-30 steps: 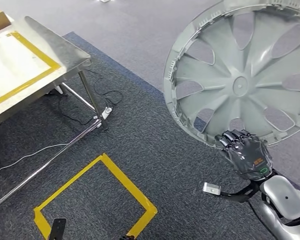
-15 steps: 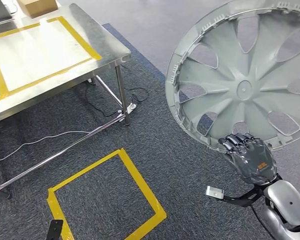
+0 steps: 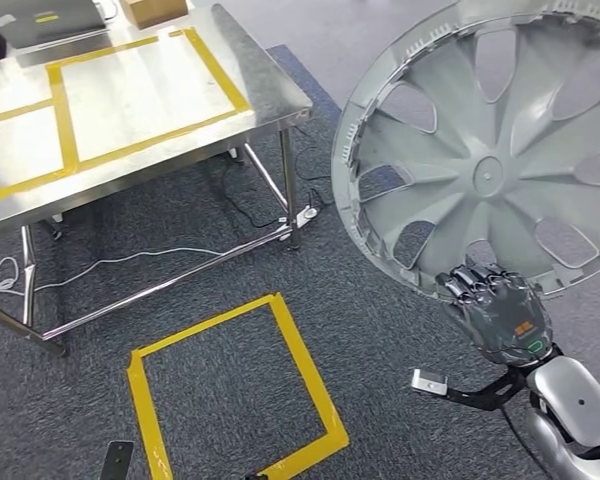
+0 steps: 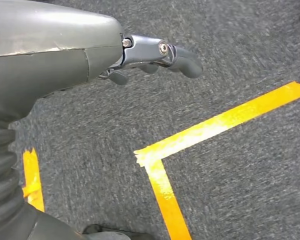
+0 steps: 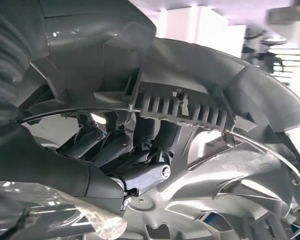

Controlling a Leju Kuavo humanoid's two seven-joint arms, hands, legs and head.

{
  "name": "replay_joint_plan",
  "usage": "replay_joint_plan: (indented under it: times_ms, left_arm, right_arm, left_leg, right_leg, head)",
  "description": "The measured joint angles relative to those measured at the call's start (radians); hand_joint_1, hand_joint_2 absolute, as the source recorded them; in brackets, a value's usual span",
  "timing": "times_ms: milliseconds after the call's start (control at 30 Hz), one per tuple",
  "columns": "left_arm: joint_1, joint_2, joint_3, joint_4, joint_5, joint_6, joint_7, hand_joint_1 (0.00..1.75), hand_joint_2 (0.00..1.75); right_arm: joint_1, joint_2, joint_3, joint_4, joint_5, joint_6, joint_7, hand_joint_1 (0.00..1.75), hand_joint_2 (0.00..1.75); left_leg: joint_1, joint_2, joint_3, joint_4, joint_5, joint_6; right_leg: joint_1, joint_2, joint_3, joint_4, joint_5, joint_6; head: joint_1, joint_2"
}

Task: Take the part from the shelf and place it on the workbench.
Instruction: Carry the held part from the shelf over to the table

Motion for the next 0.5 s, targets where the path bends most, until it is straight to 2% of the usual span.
replay_joint_plan:
  times_ms: [33, 67, 100, 167, 200, 233, 300, 333, 400, 433, 467, 500]
  left_arm:
    - [0.0, -0.001, 0.0, 0.0, -0.001, -0.001, 0.0, 0.0, 1.75]
    - [0.001, -0.002, 0.0, 0.0, -0.001, -0.001, -0.001, 0.0, 1.75]
    - [0.001, -0.003, -0.001, 0.0, -0.002, -0.001, -0.001, 0.0, 1.75]
    - [-0.001, -0.003, -0.002, 0.0, -0.004, -0.001, -0.003, 0.0, 1.75]
    - [-0.002, -0.003, -0.003, 0.0, -0.005, -0.001, -0.004, 0.0, 1.75]
    - [-0.003, -0.004, -0.004, 0.0, -0.006, -0.001, -0.004, 0.0, 1.75]
    - [-0.001, -0.005, -0.006, 0.0, -0.007, -0.002, -0.006, 0.0, 1.75]
    - [0.001, -0.006, -0.006, 0.0, -0.007, -0.002, -0.006, 0.0, 1.75]
    - [0.0, -0.008, -0.007, 0.0, -0.006, -0.002, -0.008, 0.0, 1.75]
    - [-0.002, -0.01, -0.007, 0.0, -0.006, -0.003, -0.008, 0.0, 1.75]
    - [-0.003, -0.01, -0.007, 0.0, -0.006, -0.003, -0.008, 0.0, 1.75]
    - [-0.003, -0.011, -0.007, 0.0, -0.006, -0.004, -0.008, 0.0, 1.75]
  right_arm:
    - [-0.001, 0.0, 0.0, 0.0, -0.001, 0.001, -0.001, 1.75, 1.75]
    - [-0.001, 0.0, 0.0, 0.0, -0.001, 0.002, -0.002, 1.75, 1.75]
    - [-0.003, 0.0, 0.0, 0.0, -0.002, 0.002, -0.002, 1.75, 1.75]
    - [-0.007, 0.0, 0.0, 0.0, -0.004, 0.003, -0.002, 1.75, 1.75]
    - [-0.009, 0.0, -0.001, 0.0, -0.004, 0.003, -0.002, 1.75, 1.75]
    - [-0.01, 0.0, 0.0, 0.0, -0.004, 0.003, -0.003, 1.75, 1.75]
    - [-0.013, -0.001, 0.0, -0.001, -0.004, 0.003, -0.004, 1.75, 1.75]
    - [-0.015, -0.001, 0.0, -0.002, -0.004, 0.003, -0.004, 1.75, 1.75]
    - [-0.017, -0.005, -0.002, -0.003, -0.005, 0.003, -0.003, 1.75, 1.75]
    - [-0.017, -0.007, -0.002, -0.003, -0.005, 0.003, -0.004, 1.75, 1.75]
    - [-0.016, -0.009, -0.001, -0.003, -0.005, 0.003, -0.004, 1.75, 1.75]
    - [-0.014, -0.01, -0.001, -0.003, -0.005, 0.003, -0.004, 1.75, 1.75]
  left_leg:
    - [0.001, 0.001, -0.005, 0.008, 0.009, 0.0]
    - [0.001, 0.005, 0.011, -0.025, 0.037, 0.002]
    - [-0.001, 0.014, 0.043, -0.089, 0.075, 0.007]
    - [-0.011, 0.055, 0.105, -0.215, 0.119, 0.019]
    - [-0.017, 0.07, 0.121, -0.249, 0.123, 0.025]
    - [-0.022, 0.076, 0.124, -0.26, 0.117, 0.03]
    - [-0.021, 0.055, 0.124, -0.27, 0.12, 0.039]
    - [-0.017, 0.043, 0.127, -0.275, 0.122, 0.044]
    - [-0.01, 0.021, 0.133, -0.282, 0.126, 0.054]
    - [-0.009, 0.009, 0.133, -0.282, 0.126, 0.056]
    - [-0.008, -0.004, 0.133, -0.282, 0.126, 0.058]
    - [-0.008, -0.018, 0.134, -0.282, 0.126, 0.058]
  right_leg:
    - [0.001, -0.013, 0.003, 0.0, -0.003, 0.0]
    - [0.002, -0.026, 0.007, 0.0, -0.006, 0.0]
    - [0.003, -0.039, 0.013, 0.0, -0.009, 0.001]
    - [0.007, -0.061, 0.021, -0.001, -0.017, 0.005]
    - [0.01, -0.072, 0.024, -0.002, -0.019, 0.009]
    - [0.012, -0.083, 0.025, -0.004, -0.021, 0.013]
    - [0.013, -0.099, 0.029, -0.007, -0.027, 0.024]
    - [0.011, -0.084, 0.028, -0.001, -0.036, 0.029]
    - [0.007, -0.022, -0.005, 0.07, -0.078, 0.036]
    - [0.006, 0.008, -0.038, 0.135, -0.107, 0.037]
    - [0.006, 0.022, -0.077, 0.206, -0.132, 0.039]
    - [0.006, 0.027, -0.11, 0.26, -0.143, 0.04]
  head:
    - [0.0, 0.0]
    - [0.0, 0.0]
    - [0.0, 0.0]
    - [0.0, 0.0]
    - [0.001, 0.0]
    - [0.002, 0.0]
    - [0.003, 0.0]
    - [0.002, 0.0]
    - [0.007, 0.0]
    - [0.01, 0.0]
    - [0.012, 0.0]
    - [0.013, 0.0]
